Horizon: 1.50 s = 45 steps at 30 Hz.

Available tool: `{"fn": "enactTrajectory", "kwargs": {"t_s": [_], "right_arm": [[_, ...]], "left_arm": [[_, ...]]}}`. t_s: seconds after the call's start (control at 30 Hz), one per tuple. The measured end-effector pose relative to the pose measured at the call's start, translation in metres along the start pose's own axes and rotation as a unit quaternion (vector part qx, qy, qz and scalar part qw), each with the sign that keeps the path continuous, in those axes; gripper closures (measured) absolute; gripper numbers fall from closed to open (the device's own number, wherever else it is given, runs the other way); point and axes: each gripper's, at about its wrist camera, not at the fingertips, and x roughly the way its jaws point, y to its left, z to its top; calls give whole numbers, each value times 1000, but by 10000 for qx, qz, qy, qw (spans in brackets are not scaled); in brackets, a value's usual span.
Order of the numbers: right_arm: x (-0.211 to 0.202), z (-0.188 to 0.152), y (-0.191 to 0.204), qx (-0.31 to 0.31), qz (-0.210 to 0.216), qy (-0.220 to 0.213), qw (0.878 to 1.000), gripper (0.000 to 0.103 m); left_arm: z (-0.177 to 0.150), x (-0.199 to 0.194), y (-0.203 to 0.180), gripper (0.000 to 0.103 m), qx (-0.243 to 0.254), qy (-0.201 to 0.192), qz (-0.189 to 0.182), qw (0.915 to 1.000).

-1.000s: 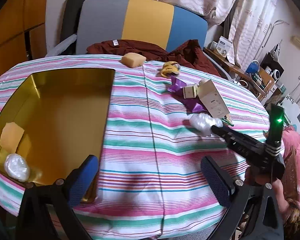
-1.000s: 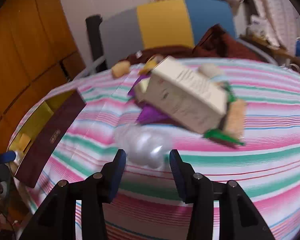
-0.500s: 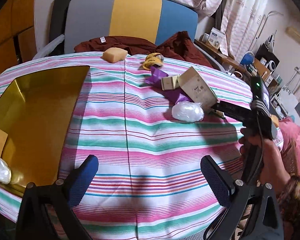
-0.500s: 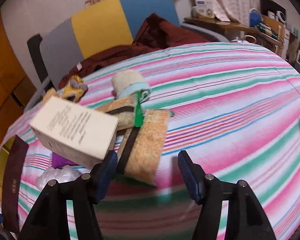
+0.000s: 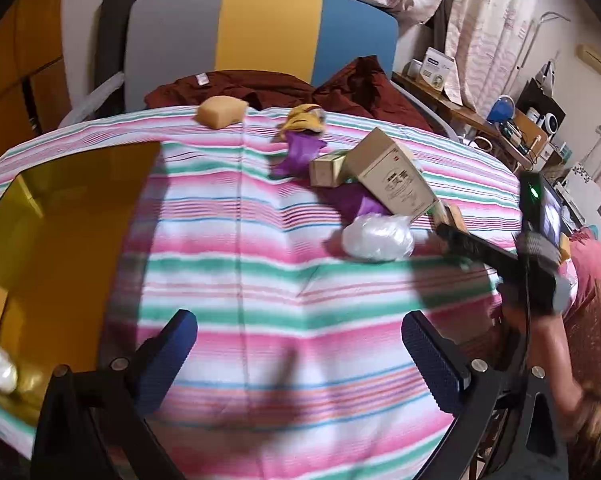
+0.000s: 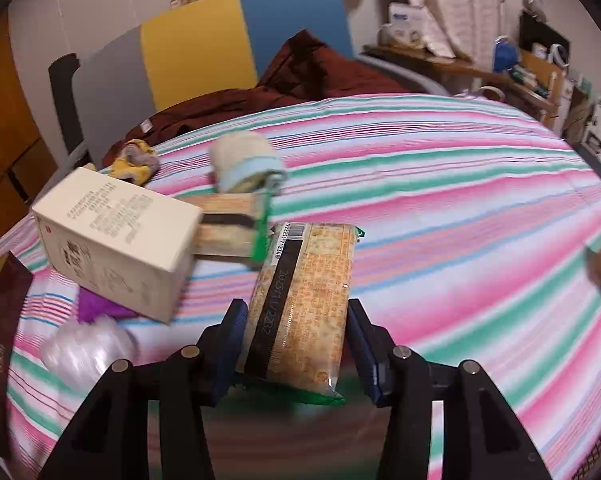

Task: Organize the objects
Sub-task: 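Grasp a second plastic bundle with the left gripper while the right holds the packet, then carry the plastic bundle into the gold tray and open the left gripper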

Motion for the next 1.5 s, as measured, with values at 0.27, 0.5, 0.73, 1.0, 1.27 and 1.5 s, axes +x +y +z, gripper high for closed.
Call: {"fn": "enactTrajectory", "kwargs": {"t_s": [0.27,0.5,0.73,1.0,1.27,1.5], "right_arm": [[-16,-15,-11,290,-316,-333,9985,53],[-4,-10,-6,189,-377,-403,9983,53],[-4,-12,-3,126,-460,-486,9977,53],[-4,-12,-1,87,-538,-551,9970,53],[-6,-13,2,-13,-663,-596,9960,53],[-12,-15,7,-134,-744,-778,9941,53]], "left_arm": [[39,49,-47,0,391,29,-162,9991],[55,92,-75,0,695,133,34,9975],[44,118,-75,34,825,262,143,9961],[32,91,-45,35,337,24,-232,9992],[13,34,-16,35,220,-429,-234,9986],[1,-12,23,35,-189,-902,-87,9957]]}}
